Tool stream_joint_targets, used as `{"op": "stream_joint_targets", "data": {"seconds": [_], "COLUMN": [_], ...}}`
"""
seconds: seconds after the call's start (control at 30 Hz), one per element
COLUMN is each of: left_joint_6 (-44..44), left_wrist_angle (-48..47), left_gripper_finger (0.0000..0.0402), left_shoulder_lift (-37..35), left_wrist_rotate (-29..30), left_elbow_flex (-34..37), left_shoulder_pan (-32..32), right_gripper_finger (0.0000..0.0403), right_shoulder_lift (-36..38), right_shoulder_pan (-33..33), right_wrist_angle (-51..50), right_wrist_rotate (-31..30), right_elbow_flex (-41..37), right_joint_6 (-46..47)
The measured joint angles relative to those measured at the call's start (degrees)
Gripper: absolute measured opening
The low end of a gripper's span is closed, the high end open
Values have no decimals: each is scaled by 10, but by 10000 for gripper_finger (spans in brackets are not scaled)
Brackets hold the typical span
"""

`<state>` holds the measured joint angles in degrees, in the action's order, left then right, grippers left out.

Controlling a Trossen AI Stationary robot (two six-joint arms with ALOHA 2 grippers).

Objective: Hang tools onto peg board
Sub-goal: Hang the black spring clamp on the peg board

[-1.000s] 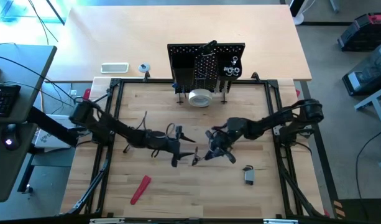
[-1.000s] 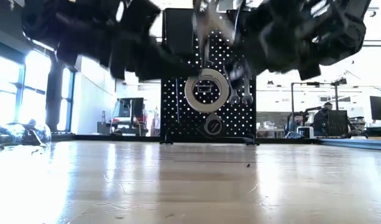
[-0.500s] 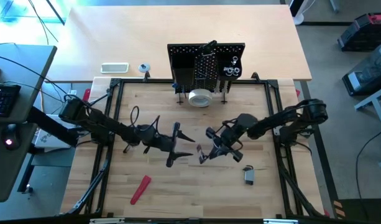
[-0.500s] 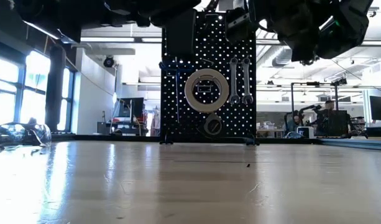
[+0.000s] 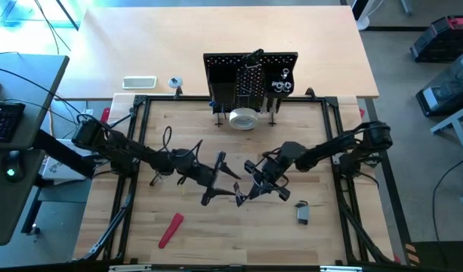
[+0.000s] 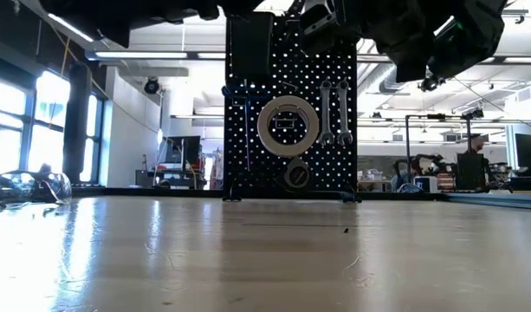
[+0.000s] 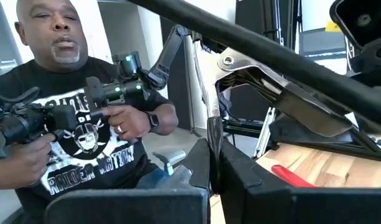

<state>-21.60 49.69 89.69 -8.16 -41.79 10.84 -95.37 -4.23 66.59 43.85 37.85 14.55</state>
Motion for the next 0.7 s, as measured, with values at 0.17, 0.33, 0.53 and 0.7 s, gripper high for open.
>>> {"op": "stream_joint_targets", "data": {"seconds": [0.17,0.33,0.53,0.7], "left_joint_6": [-11,-20,-27,-26], "left_wrist_angle": [-49,-32,-37,-54], "left_gripper_finger": [239,221,178,159], "left_shoulder_lift": [0,0,0,0], "left_wrist_rotate": [-17,-20,-36,-36], "left_elbow_flex": [-19,-20,-20,-20], "left_shoulder_pan": [-3,-3,-4,-5], "right_gripper_finger": [4,4,4,5], "right_shoulder_lift": [-1,-1,-1,-1], "right_shoulder_pan": [0,0,1,1], "right_wrist_angle": [1,-8,-8,-10], "right_wrist_rotate": [1,-3,-7,-16], "right_elbow_flex": [0,0,0,0], "right_joint_6": [-4,-1,10,8]}}
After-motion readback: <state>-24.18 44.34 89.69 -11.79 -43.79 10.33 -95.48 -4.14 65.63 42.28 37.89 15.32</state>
